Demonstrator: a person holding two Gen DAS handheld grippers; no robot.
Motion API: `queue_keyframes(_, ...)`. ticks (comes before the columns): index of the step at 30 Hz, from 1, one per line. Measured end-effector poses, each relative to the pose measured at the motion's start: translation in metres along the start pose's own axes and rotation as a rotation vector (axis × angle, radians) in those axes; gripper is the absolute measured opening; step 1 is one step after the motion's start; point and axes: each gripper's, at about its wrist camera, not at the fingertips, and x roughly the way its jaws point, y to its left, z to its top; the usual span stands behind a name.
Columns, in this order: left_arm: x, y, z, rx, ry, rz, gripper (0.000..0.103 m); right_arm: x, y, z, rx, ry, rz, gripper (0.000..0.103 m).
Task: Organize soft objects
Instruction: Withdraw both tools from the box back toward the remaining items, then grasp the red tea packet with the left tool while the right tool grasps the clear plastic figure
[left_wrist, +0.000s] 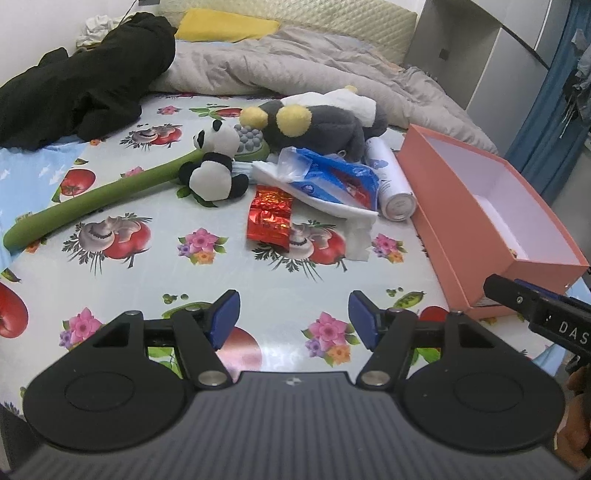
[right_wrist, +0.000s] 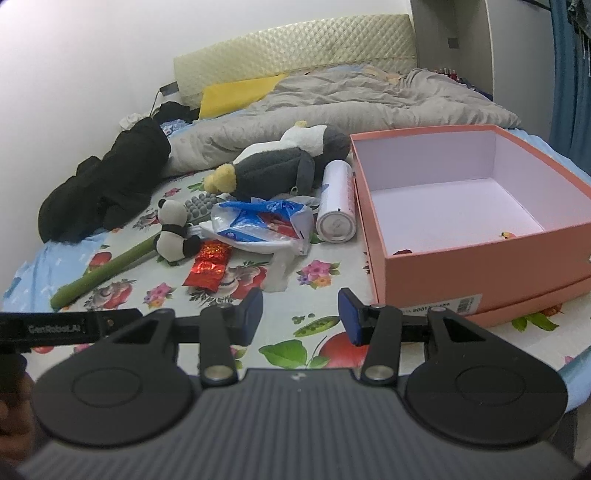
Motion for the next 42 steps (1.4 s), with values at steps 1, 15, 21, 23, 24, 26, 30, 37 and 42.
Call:
queue_keyframes(1, 0.002, 0.001, 0.001, -0.002, -0.001, 0.001, 0.07, 0.003, 0.0, 0.0, -0.003, 0.003, -0.003, 0.048)
queue_keyframes(15, 0.037, 0.014, 0.016, -0.023, -0.003, 0.028, 0.072, 0.034, 0.001, 0.002, -0.028, 0.023, -0.011, 0.048)
queue_keyframes(21, 0.051, 0.016, 0.015, -0.014, -0.004, 0.034, 0.073, 0.043, 0.001, -0.003, -0.028, 0.018, -0.004, 0.048)
queue_keyframes(23, 0.058, 0.016, 0.014, -0.007, 0.0, 0.035, 0.073, 0.048, 0.002, -0.004, -0.029, 0.025, 0.002, 0.048)
queue_keyframes(24, 0.061, 0.017, 0.014, -0.006, 0.004, 0.036, 0.073, 0.051, 0.002, -0.004, -0.029, 0.024, 0.001, 0.048)
queue_keyframes(26, 0.07, 0.017, 0.014, 0.006, 0.012, 0.043, 0.074, 0.056, 0.004, -0.004, -0.035, 0.017, -0.018, 0.048)
queue_keyframes(30, 0.085, 0.017, 0.013, 0.033, 0.024, 0.05, 0.074, 0.07, 0.007, -0.002, -0.029, 0.024, -0.02, 0.048)
queue_keyframes(37, 0.105, 0.027, 0.02, 0.016, 0.025, 0.05, 0.074, 0.092, 0.009, -0.002, -0.026, 0.029, -0.008, 0.048)
queue_keyframes(42, 0.122, 0.031, 0.027, -0.018, 0.029, -0.007, 0.075, 0.115, 0.003, 0.007, -0.004, 0.042, -0.013, 0.048)
